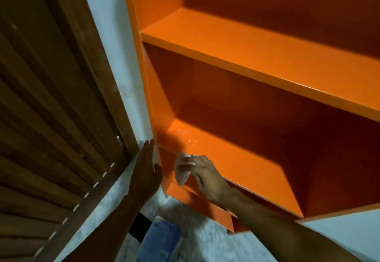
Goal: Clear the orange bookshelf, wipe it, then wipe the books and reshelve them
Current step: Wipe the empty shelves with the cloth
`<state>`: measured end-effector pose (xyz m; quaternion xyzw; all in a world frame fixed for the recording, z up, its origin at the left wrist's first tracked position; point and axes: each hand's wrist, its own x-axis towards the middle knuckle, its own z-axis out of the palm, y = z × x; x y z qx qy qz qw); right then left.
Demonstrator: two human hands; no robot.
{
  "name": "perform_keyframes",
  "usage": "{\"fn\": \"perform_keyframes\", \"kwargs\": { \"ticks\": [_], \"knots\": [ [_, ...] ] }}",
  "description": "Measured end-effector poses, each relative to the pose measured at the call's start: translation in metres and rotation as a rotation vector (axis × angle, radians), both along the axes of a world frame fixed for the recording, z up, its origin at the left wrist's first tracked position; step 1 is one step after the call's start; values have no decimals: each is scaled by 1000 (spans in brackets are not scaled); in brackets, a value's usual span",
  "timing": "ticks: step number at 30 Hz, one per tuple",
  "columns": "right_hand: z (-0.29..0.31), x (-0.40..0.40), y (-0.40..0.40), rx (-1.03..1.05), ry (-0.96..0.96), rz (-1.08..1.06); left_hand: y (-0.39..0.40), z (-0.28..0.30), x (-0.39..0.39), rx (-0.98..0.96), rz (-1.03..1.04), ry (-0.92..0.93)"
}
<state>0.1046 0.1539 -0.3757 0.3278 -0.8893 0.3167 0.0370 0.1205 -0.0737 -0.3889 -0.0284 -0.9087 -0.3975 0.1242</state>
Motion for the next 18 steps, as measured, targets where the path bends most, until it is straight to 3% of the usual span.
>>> {"fn": "perform_keyframes", "kwargs": {
  "ticks": [2, 6, 10, 13, 16, 18],
  "knots": [
    [9, -17, 2, -132, 14, -45, -4, -2, -4, 1, 0, -16],
    [24, -69, 25, -193, 60, -371, -4, -2, -17, 5, -73, -68],
    [8, -113, 55, 131, -113, -583, 2, -3, -22, 21, -113, -57],
    [-4, -106, 40, 260, -295, -597, 3, -4, -22, 24, -99, -67],
    [-7, -81, 8, 397, -200, -598, -2, -8, -23, -10, -112, -46],
    [-8, -61, -10, 408, -154, -482, -7, -11, -24, -36, -139, -9]
  ]
}}
